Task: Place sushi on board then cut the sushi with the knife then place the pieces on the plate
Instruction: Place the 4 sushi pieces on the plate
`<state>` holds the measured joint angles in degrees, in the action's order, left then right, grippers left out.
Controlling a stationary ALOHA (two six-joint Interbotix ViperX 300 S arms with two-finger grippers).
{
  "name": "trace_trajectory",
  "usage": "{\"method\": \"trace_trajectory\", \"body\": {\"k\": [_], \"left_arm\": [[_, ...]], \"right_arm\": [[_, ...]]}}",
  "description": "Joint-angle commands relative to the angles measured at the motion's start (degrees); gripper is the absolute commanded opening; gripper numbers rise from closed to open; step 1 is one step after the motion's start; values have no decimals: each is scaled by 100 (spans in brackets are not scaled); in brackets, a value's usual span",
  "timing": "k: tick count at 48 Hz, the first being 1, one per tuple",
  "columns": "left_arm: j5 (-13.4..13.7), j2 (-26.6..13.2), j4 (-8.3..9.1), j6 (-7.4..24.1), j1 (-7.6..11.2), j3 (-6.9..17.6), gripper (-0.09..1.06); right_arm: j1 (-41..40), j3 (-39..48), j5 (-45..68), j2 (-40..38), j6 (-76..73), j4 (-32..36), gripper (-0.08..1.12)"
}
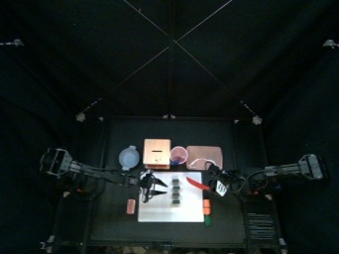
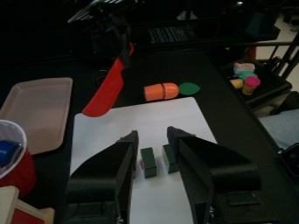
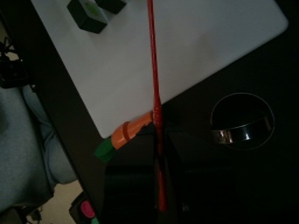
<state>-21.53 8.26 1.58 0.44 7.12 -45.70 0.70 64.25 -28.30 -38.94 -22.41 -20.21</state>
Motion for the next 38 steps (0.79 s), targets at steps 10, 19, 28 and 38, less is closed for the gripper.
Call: {"method": "trace_trajectory", "body": {"k": [10,19,28,38], "left_arm": [[-62,35,-70,0,0,62,74],[-62,35,-97,9,0,62,74],[-62,35,-97,0,0,70,74],[-62,35,-97,0,0,79,74]], "right_arm": [[18,-88,0,-35,18,35,49],[18,-105,0,-26,18,79,58],[26,-149,0,-35,18,114,60],[70,-369,-9,-97,26,264,60]]}}
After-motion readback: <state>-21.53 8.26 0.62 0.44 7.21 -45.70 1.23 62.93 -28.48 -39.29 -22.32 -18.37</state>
